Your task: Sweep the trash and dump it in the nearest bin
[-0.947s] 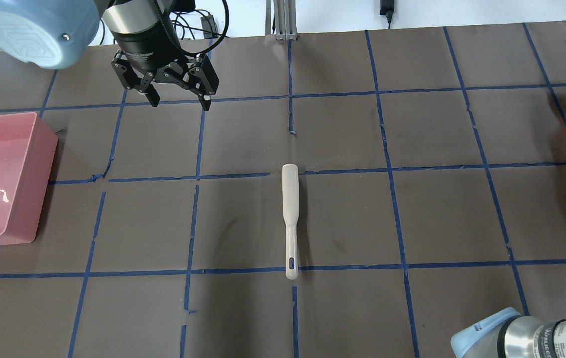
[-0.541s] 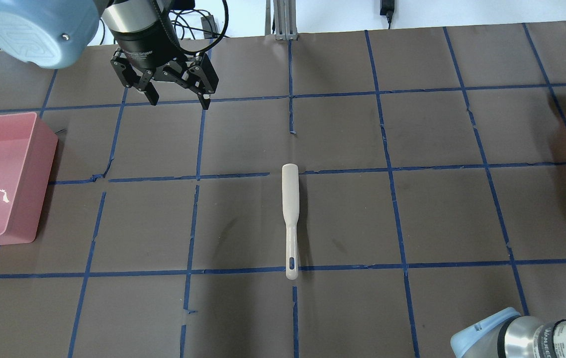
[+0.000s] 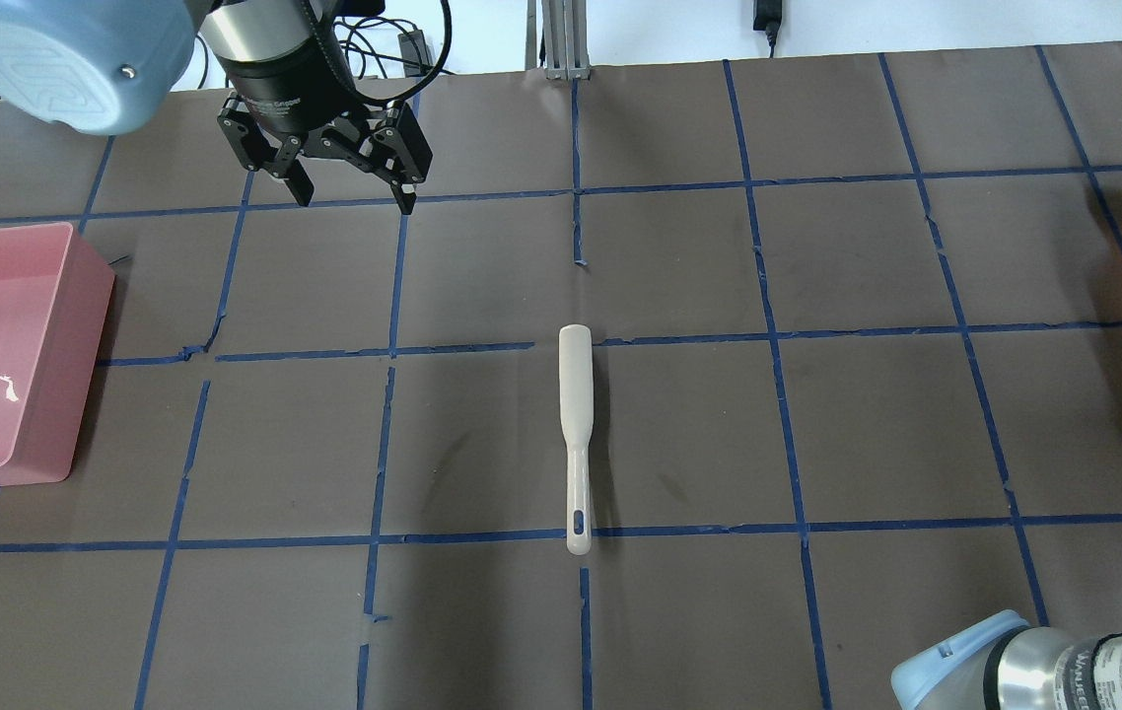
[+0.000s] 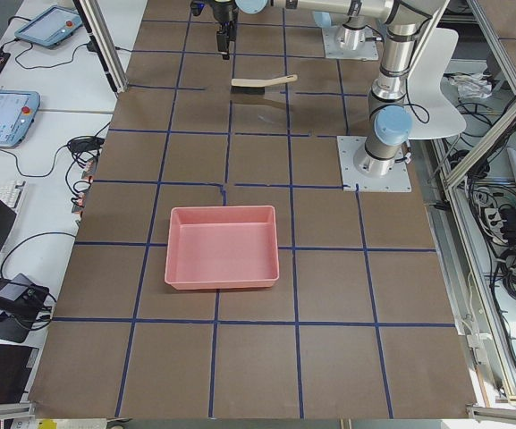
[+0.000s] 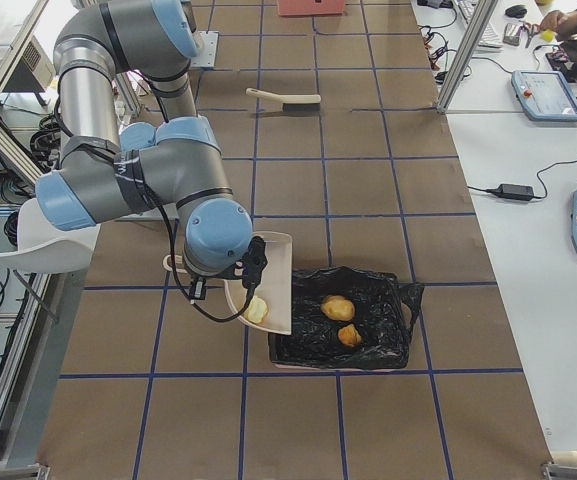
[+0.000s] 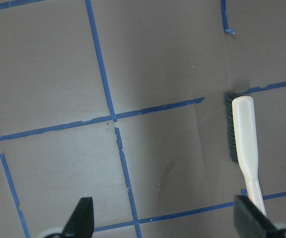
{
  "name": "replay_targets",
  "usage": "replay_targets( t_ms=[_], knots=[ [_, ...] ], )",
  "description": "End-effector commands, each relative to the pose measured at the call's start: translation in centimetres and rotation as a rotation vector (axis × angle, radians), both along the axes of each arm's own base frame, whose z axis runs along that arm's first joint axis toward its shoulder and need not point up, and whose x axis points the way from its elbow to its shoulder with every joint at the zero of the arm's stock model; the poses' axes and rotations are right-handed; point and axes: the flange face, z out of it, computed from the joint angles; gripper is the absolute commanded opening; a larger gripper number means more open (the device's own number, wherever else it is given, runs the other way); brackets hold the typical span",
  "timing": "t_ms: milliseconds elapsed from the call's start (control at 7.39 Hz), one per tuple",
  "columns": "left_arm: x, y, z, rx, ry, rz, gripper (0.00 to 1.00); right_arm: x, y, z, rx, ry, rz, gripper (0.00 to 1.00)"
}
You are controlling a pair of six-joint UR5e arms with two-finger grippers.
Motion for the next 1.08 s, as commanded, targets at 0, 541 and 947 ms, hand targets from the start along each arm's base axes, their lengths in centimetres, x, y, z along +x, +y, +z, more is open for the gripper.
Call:
replay_targets(
  t_ms=[0,541,947],
  knots=[
    [0.0,0.0,0.0,0.000,0.000,0.000,1.00,0.0,-0.4,1.6,0.017,0.044,0.023,0.02],
    [-0.1,0.0,0.2,-0.005,0.002,-0.001,1.00,0.4,-1.2,2.7,0.061,0.089,0.054,0.02],
    [0.0,0.0,0.3,-0.006,0.002,0.000,1.00,0.4,-1.1,2.7,0.064,0.090,0.043,0.04]
  ],
)
